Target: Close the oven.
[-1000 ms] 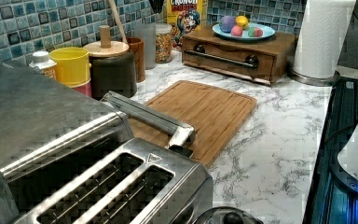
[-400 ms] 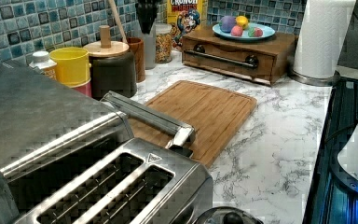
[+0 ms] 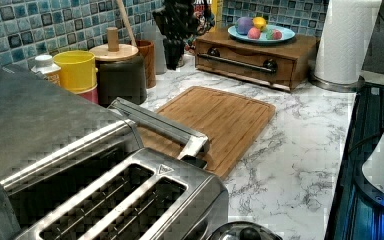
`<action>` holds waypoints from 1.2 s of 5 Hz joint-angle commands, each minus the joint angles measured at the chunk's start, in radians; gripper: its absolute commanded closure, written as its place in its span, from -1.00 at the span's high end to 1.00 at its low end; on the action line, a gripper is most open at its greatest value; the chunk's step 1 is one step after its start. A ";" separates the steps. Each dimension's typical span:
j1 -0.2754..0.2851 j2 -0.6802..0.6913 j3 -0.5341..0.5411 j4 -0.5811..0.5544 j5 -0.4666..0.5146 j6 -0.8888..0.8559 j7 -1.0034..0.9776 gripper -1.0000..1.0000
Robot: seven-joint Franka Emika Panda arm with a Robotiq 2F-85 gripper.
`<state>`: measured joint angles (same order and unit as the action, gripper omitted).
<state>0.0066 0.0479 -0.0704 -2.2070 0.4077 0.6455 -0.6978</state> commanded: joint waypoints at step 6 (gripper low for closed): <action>-0.005 0.067 0.020 -0.147 0.893 0.307 -0.916 -1.00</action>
<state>-0.0108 0.1580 -0.0396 -2.4473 1.2314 0.9648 -1.5439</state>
